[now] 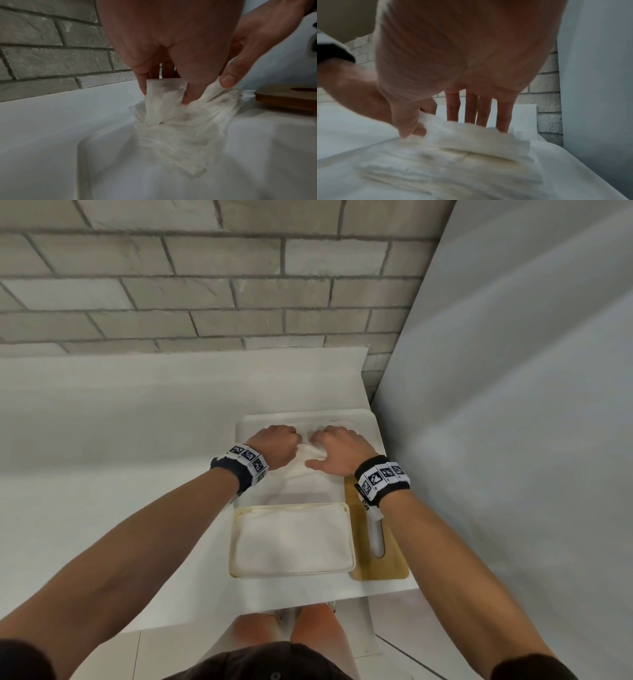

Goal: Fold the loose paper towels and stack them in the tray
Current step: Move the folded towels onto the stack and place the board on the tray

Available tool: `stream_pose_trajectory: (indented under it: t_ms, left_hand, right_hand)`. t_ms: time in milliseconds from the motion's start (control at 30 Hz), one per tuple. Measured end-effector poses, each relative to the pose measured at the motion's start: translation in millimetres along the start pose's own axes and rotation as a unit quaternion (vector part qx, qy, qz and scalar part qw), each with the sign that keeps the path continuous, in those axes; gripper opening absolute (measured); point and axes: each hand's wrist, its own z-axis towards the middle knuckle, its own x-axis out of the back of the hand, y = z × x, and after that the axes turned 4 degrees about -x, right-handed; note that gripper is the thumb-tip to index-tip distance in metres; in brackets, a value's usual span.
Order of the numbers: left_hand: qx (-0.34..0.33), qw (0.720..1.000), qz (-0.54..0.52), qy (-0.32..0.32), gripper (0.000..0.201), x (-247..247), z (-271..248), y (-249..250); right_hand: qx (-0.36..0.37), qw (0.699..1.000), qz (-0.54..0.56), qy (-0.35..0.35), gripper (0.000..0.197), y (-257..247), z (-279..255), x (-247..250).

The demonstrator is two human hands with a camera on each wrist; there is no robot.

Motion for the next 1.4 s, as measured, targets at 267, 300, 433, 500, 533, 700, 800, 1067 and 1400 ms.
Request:
stream_pose_trajectory:
  t_ms: [267, 300, 433, 500, 533, 700, 800, 1067, 1400]
  left_hand:
    - [0.011, 0.993, -0.059, 0.103, 0.041, 29, -15, -10]
    - [0.006, 0.991, -0.058, 0.119, 0.047, 36, -22, -9]
    - [-0.006, 0.980, -0.037, 0.197, 0.040, 62, -62, -5]
    - [-0.036, 0.967, -0.048, 0.248, 0.030, 70, -90, -1]
    - [-0.057, 0.960, -0.055, 0.270, 0.028, 72, -107, 2]
    - [-0.144, 0.913, -0.114, 0.365, 0.033, 49, -197, 22]
    - [-0.196, 0.909, -0.099, 0.355, 0.042, -8, -225, 23]
    - [-0.244, 0.926, -0.065, 0.279, 0.046, -73, -246, 18]
    - [-0.196, 0.963, -0.062, 0.175, 0.063, -39, -252, 11]
  right_hand:
    - [-0.026, 0.983, -0.064, 0.172, 0.037, -5, 2, 13]
    - [-0.023, 0.980, -0.064, 0.188, 0.034, -7, -2, 21]
    - [-0.007, 0.971, -0.066, 0.228, 0.028, -27, -45, 60]
    - [0.003, 0.969, -0.053, 0.241, 0.027, -39, -79, 73]
    - [0.006, 0.967, -0.040, 0.252, 0.027, -44, -97, 76]
    - [0.066, 0.929, 0.049, 0.362, 0.038, -66, -186, 37]
    - [0.100, 0.932, 0.057, 0.344, 0.051, -69, -216, -28]
    - [0.048, 0.941, 0.105, 0.318, 0.048, -59, -235, -90]
    - [-0.063, 0.970, 0.082, 0.219, 0.068, -70, -248, -60]
